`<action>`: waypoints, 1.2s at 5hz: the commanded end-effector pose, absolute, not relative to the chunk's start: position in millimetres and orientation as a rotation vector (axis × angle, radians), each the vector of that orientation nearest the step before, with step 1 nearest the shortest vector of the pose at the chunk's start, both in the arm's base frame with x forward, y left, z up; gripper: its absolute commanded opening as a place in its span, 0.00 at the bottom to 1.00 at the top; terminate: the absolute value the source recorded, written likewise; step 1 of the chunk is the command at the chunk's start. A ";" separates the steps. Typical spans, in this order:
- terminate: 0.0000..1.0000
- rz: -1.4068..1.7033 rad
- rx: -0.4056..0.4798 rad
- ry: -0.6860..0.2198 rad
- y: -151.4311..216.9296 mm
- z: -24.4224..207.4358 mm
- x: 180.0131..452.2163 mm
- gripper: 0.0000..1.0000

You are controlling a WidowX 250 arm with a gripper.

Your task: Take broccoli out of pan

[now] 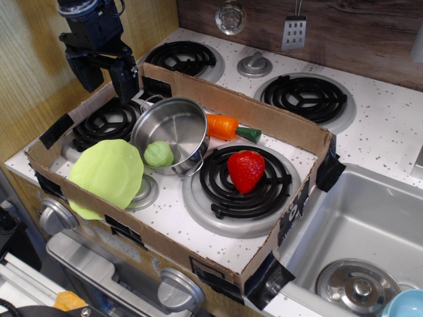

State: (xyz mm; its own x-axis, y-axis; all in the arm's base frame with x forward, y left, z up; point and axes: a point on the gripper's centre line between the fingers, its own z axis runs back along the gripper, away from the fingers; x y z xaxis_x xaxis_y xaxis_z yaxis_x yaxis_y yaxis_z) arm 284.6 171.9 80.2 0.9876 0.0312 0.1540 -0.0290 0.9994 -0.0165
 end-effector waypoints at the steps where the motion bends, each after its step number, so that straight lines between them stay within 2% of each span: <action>1: 0.00 0.030 -0.014 -0.155 171.9 80.2 284.6 1.00; 2: 0.00 0.093 0.003 -0.158 168.9 97.8 282.5 1.00; 3: 0.00 0.173 0.002 -0.137 149.9 109.4 278.6 1.00; 4: 0.00 0.251 0.025 -0.145 126.6 112.5 275.1 1.00; 6: 0.00 0.287 -0.017 -0.183 100.2 74.3 281.6 1.00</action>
